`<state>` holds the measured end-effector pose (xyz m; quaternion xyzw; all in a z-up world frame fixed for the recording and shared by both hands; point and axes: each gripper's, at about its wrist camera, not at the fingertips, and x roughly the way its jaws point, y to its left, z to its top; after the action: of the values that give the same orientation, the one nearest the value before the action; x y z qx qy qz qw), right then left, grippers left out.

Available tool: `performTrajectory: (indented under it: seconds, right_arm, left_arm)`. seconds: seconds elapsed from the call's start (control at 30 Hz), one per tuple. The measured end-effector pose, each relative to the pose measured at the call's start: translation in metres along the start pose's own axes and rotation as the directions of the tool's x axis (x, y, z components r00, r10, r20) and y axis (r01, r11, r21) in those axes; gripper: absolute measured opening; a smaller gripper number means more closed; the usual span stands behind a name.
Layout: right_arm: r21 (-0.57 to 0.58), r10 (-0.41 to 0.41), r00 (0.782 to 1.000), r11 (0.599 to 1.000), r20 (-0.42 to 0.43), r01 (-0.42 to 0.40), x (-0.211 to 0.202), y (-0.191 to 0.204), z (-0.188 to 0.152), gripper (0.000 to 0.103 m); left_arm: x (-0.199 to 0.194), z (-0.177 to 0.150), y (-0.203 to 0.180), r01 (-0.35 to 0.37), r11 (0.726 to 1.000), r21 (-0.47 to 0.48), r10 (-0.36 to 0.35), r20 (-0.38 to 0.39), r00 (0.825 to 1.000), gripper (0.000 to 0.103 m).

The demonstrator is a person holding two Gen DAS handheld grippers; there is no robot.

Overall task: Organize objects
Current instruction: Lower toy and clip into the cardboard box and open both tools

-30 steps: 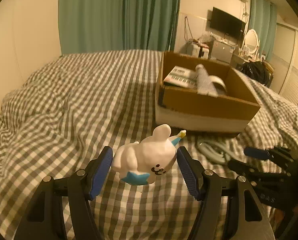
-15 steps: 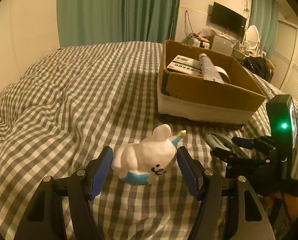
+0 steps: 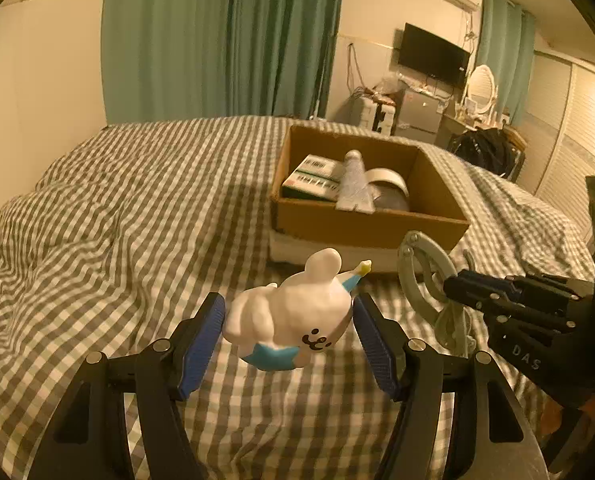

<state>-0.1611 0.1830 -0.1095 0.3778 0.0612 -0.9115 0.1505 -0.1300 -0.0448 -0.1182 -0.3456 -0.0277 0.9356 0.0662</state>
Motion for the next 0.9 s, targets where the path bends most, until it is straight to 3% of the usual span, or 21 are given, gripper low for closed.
performTrajectory:
  seconds: [0.2,0.4,0.53,0.7,0.9]
  right_arm:
    - [0.015,0.019,0.995,1.000,0.096,-0.020,-0.025,-0.009,0.031,0.012]
    - [0.015,0.013,0.987,1.000,0.157,-0.015,-0.031,-0.027,0.084,0.012]
    - [0.026,-0.012,0.985,1.000,0.171,0.008,-0.018,-0.043,0.116,0.012]
    - [0.042,-0.047,0.985,0.998,0.168,0.040,0.017,-0.063,0.147,0.013]
    - [0.105,-0.041,0.992,0.994,0.123,0.028,0.065,-0.089,0.148,0.013]
  left_arm:
    - [-0.001,0.027,-0.011,0.026,1.000,0.012,-0.026,0.038,0.999,0.068]
    - [0.012,0.077,-0.024,0.042,0.999,0.031,-0.045,0.112,0.993,0.068]
    - [0.030,0.110,-0.029,0.059,0.997,0.041,-0.065,0.153,0.986,0.068]
    - [0.071,0.130,-0.030,0.034,0.999,0.032,-0.038,0.150,0.988,0.068]
    - [0.120,0.138,-0.037,0.026,0.999,0.045,-0.032,0.122,0.992,0.068]
